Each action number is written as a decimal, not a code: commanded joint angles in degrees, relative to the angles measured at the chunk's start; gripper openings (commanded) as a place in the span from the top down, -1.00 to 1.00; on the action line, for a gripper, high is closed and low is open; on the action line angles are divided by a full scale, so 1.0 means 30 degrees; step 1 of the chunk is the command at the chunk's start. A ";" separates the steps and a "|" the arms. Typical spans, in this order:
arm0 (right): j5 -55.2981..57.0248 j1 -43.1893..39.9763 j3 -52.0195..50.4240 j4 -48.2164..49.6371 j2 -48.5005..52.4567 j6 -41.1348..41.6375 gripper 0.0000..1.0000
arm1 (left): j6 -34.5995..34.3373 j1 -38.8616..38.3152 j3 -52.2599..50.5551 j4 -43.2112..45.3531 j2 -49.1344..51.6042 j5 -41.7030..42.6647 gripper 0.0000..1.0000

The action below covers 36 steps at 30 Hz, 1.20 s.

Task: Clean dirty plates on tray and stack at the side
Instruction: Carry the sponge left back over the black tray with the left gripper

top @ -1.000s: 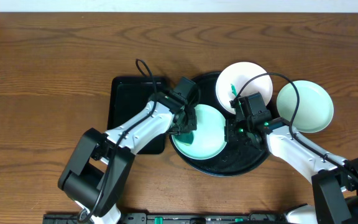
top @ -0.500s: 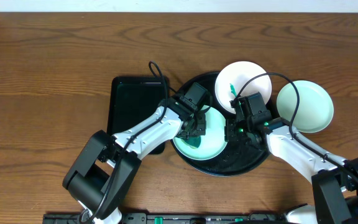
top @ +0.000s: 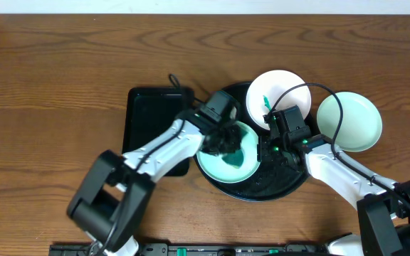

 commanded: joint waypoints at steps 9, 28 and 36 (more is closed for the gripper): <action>-0.0525 0.0168 -0.0095 0.0051 0.0240 0.0036 0.98 | 0.2506 0.3963 0.0372 -0.2310 -0.5887 -0.0379 0.85; -0.0525 0.0168 -0.0095 0.0066 0.0240 0.0029 0.98 | 0.4845 0.7038 -0.0663 -0.6499 -0.4969 -0.8677 0.77; -0.0517 0.0168 -0.0095 0.0058 0.0240 0.0029 0.98 | 0.4874 0.7038 -0.0685 -0.5756 -0.2732 -0.9508 0.85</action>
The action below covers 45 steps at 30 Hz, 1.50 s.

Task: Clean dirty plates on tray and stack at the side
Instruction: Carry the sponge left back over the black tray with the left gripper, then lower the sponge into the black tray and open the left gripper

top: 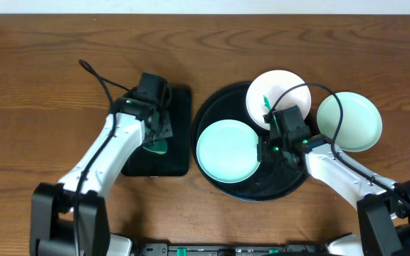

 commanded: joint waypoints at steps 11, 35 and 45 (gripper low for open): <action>-0.0517 0.0168 -0.0095 0.0022 0.0240 0.0029 0.98 | 0.0262 0.0058 -0.0044 0.1392 0.3417 -0.0699 0.67; -0.0517 0.0131 -0.0095 0.0102 0.0240 0.0015 0.98 | 0.0270 0.0058 0.0474 0.0277 -0.1676 -0.0699 0.14; -0.0517 0.0168 -0.0095 0.0138 0.0240 -0.0270 0.98 | 0.0197 0.0058 0.0350 -0.2018 -0.2397 -0.0678 0.85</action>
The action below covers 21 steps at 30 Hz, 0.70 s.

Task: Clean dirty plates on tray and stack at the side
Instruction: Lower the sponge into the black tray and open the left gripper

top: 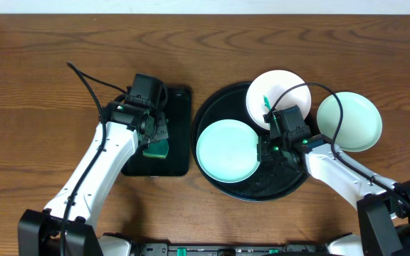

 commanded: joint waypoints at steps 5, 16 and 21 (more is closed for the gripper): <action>-0.0525 0.0168 -0.0095 0.0051 0.0233 -0.0248 0.98 | 0.0124 0.0066 0.0066 -0.0925 0.0022 -0.0204 0.85; -0.0211 0.0175 -0.0095 -0.0109 0.0233 -0.0299 0.88 | -0.0248 0.0066 -0.0044 -0.0991 0.0022 -0.0138 0.85; -0.0087 0.0306 -0.0102 -0.0080 0.0277 -0.0299 0.81 | -0.0430 0.0073 -0.0044 -0.0554 -0.0197 -0.0466 0.86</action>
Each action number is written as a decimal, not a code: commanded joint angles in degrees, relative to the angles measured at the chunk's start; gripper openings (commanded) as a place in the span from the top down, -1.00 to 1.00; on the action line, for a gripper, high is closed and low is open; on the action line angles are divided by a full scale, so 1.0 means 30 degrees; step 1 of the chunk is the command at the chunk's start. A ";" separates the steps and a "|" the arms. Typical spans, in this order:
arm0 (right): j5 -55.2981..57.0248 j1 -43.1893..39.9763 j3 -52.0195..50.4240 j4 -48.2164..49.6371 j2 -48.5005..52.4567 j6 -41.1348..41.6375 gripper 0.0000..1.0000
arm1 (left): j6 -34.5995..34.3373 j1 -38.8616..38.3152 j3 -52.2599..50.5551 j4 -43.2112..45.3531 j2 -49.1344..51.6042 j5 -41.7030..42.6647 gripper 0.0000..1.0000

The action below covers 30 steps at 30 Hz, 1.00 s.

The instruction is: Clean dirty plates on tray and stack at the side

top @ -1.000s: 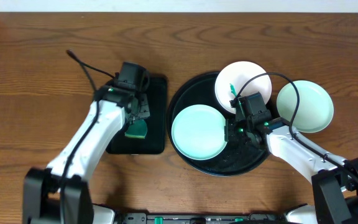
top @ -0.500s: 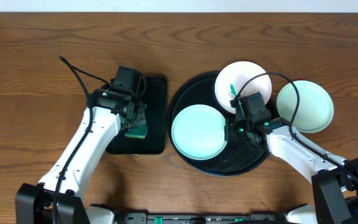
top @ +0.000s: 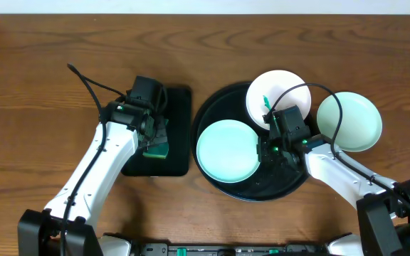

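A mint-green plate (top: 226, 151) lies in the round black tray (top: 251, 186). My right gripper (top: 265, 151) sits at the plate's right rim, shut on it. A white plate (top: 280, 91) with a green smear rests on the tray's back edge. On the table to the right of the tray is a pale green plate (top: 351, 121). A green sponge (top: 158, 149) lies in the small black rectangular tray (top: 179, 153) on the left. Above it, my left gripper (top: 156, 135) is open, its fingers close over the sponge.
The right arm's cable (top: 312, 87) arcs over the white plate. The left arm's cable (top: 91, 82) loops up over the wood behind the rectangular tray. Bare wooden tabletop (top: 48, 71) stretches to the far left and back.
My left gripper has shifted slightly to the left over the rectangular tray. The sponge lies in the same spot. The right gripper and the plates have not moved.
My left gripper pressed the sponge on the mint plate while the right gripper held its rim. Then the left gripper was over the rectangular tray with the sponge. After that the sponge lay in that tray, where it remains.
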 commanded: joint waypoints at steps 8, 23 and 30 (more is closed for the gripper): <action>0.0044 0.0597 -0.0095 0.0073 0.0444 -0.0233 0.76 | -0.3490 0.0903 -0.0036 0.0831 -0.2025 -0.3461 0.85; 0.0466 0.0612 -0.0095 0.0058 0.0452 -0.0226 0.78 | -0.4590 0.6084 -0.0044 0.0787 -0.4641 -0.3497 0.52; 0.0546 0.0612 -0.0095 0.0073 0.0627 -0.0219 0.78 | -0.4590 0.6127 -0.0044 0.0780 -0.4641 -0.3497 0.25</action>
